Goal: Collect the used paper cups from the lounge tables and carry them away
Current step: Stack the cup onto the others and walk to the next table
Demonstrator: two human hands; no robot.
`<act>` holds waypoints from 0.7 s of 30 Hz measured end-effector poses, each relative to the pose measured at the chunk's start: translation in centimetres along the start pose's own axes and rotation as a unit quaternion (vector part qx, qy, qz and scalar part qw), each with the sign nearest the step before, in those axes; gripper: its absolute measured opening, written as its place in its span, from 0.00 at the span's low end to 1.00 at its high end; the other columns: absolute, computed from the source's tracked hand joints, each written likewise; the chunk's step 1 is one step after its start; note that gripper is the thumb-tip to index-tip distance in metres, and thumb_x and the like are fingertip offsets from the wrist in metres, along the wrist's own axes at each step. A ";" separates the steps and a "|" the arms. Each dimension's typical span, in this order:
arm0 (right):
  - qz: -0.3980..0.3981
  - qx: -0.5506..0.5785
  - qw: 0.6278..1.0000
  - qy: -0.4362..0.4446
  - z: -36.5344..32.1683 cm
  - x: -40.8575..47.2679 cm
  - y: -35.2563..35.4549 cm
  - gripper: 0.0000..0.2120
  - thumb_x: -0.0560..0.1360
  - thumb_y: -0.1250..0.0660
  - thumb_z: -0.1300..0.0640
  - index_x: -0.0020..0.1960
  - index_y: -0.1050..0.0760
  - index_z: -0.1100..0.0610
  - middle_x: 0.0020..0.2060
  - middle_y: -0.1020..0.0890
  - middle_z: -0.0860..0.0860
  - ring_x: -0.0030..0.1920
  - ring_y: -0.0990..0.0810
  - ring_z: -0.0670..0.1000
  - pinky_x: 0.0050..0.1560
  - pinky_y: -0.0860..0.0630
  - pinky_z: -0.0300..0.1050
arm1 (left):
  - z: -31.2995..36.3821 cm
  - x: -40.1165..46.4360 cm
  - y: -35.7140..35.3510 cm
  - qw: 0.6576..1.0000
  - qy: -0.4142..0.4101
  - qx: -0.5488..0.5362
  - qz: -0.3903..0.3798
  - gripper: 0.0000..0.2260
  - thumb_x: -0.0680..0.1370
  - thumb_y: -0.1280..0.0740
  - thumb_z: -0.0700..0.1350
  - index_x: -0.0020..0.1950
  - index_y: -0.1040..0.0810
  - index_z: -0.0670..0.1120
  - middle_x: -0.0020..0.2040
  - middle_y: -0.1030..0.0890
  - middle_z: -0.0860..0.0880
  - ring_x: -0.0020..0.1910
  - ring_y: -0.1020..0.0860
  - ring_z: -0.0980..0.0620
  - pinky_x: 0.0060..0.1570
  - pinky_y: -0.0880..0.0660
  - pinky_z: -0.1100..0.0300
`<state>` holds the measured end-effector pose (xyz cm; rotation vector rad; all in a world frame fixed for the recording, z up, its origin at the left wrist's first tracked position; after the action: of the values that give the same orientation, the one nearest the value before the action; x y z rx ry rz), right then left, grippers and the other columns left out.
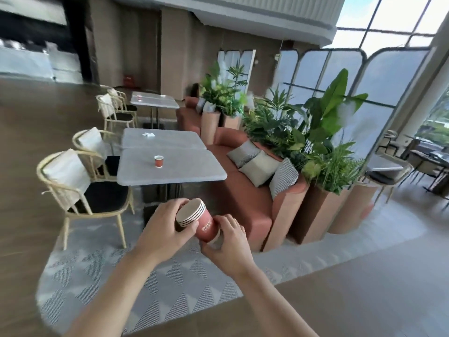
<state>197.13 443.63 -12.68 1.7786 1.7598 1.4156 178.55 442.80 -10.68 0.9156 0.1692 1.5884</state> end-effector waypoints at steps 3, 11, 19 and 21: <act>-0.042 0.007 0.999 0.034 -3.2 1.8 -3.7 0.29 0.66 0.27 0.36 0.63 0.24 0.49 0.54 0.23 0.41 0.58 0.23 0.48 0.61 0.27 0.50 | -3.4 -1.6 3.5 0.999 0.045 0.003 0.029 0.26 0.75 0.31 0.60 0.70 0.25 0.52 0.62 0.22 0.55 0.63 0.25 0.51 0.64 0.28 0.53; -0.134 0.100 0.978 0.127 -12.5 5.7 -13.3 0.28 0.68 0.24 0.40 0.65 0.23 0.49 0.55 0.23 0.41 0.56 0.24 0.45 0.63 0.26 0.50 | -10.8 -5.4 13.2 0.982 0.142 0.054 0.111 0.25 0.76 0.32 0.61 0.71 0.25 0.54 0.61 0.22 0.58 0.63 0.26 0.56 0.63 0.28 0.57; -0.190 0.166 0.953 0.170 -14.5 11.2 -20.1 0.26 0.69 0.23 0.42 0.63 0.22 0.52 0.54 0.22 0.45 0.55 0.22 0.49 0.58 0.23 0.54 | -15.7 -3.5 16.2 0.963 0.191 0.129 0.143 0.22 0.77 0.31 0.62 0.70 0.30 0.62 0.62 0.26 0.66 0.62 0.28 0.62 0.62 0.28 0.60; -0.195 0.178 0.950 0.166 -13.2 13.1 -21.1 0.27 0.68 0.22 0.43 0.63 0.22 0.52 0.55 0.22 0.45 0.56 0.22 0.48 0.59 0.23 0.54 | -16.8 -1.4 15.3 0.961 0.193 0.139 0.141 0.22 0.77 0.31 0.62 0.69 0.30 0.64 0.62 0.26 0.68 0.63 0.27 0.62 0.61 0.28 0.60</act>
<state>171.39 454.24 -16.47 1.2703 2.5105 1.3456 156.03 443.99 -13.82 0.8598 0.5709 2.0381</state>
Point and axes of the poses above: each hand's wrist, its own x-axis towards the middle knuckle, its own y-axis out of the back of the hand, z = x × y, the point moved 9 cm from there along x, towards the middle knuckle
